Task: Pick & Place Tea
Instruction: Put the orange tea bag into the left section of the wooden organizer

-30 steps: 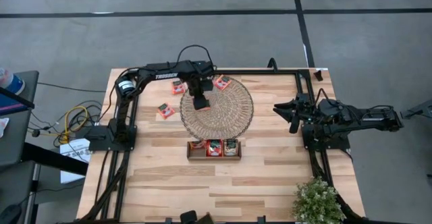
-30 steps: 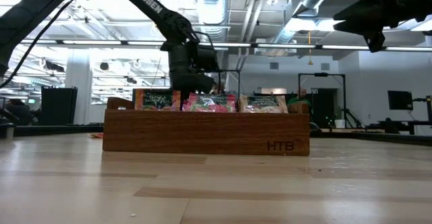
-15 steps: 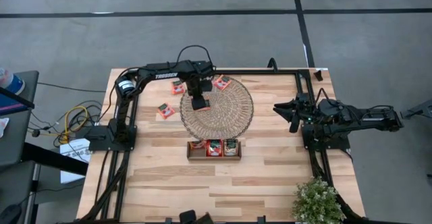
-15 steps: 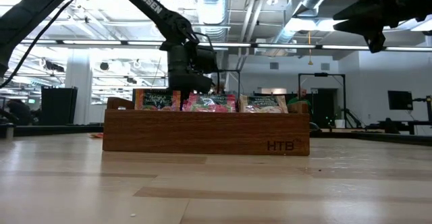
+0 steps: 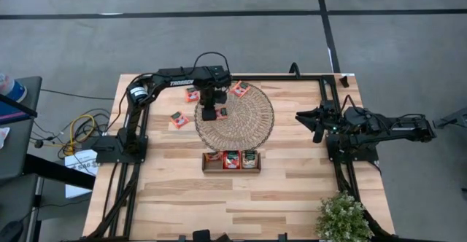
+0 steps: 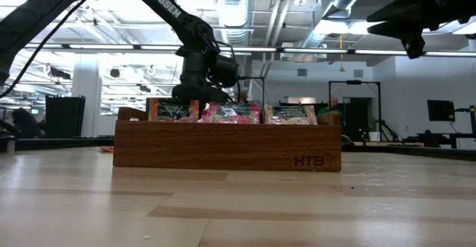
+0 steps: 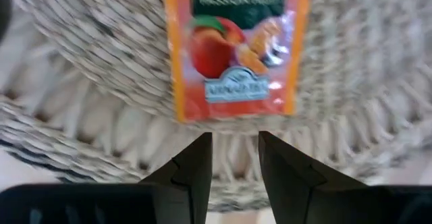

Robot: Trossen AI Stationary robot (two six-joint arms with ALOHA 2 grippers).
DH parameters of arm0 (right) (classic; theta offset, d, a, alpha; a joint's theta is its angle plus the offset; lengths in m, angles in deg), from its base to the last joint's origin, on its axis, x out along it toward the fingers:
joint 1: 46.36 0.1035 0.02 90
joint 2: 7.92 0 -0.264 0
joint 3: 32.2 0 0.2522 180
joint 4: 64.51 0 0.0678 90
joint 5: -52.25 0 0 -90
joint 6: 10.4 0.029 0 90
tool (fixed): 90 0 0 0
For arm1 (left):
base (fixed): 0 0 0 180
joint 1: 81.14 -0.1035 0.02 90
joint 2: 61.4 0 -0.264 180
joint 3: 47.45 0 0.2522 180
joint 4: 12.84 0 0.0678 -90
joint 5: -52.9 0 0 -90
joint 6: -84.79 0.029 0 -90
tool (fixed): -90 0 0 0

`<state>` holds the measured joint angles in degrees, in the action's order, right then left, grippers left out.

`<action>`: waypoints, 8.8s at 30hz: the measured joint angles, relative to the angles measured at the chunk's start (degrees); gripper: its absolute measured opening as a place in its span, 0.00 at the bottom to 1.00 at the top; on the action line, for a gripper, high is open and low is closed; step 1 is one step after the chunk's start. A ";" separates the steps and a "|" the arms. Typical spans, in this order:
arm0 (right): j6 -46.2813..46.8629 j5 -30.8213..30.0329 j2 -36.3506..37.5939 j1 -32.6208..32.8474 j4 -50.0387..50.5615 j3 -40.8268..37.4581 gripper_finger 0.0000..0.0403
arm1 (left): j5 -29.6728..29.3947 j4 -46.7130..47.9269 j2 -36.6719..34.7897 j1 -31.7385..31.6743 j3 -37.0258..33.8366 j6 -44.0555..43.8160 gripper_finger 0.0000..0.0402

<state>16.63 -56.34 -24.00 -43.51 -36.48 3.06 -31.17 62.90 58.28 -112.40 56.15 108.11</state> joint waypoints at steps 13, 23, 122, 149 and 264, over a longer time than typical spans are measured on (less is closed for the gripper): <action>0.04 -4.09 0.00 -0.02 -0.16 0.00 0.24 | 0.87 -2.95 0.02 1.62 5.81 -2.15 0.28; 1.19 -4.09 0.00 -0.02 -0.21 0.00 0.24 | 9.18 -1.82 5.75 1.70 5.86 -6.56 0.28; 3.05 -3.93 -0.02 0.00 -0.22 0.00 0.24 | 10.38 -2.40 10.49 -4.48 16.20 -21.51 0.28; 3.03 -3.98 -0.02 0.00 -0.23 0.00 0.24 | 7.33 4.39 13.20 -3.95 18.78 -30.56 0.28; 1.37 -3.72 -0.02 0.00 1.96 0.00 0.24 | -0.20 10.48 14.17 -7.75 25.09 7.08 0.28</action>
<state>18.00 -60.06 -24.02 -43.51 -34.52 3.06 -31.37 73.38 72.45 -120.15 81.24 115.19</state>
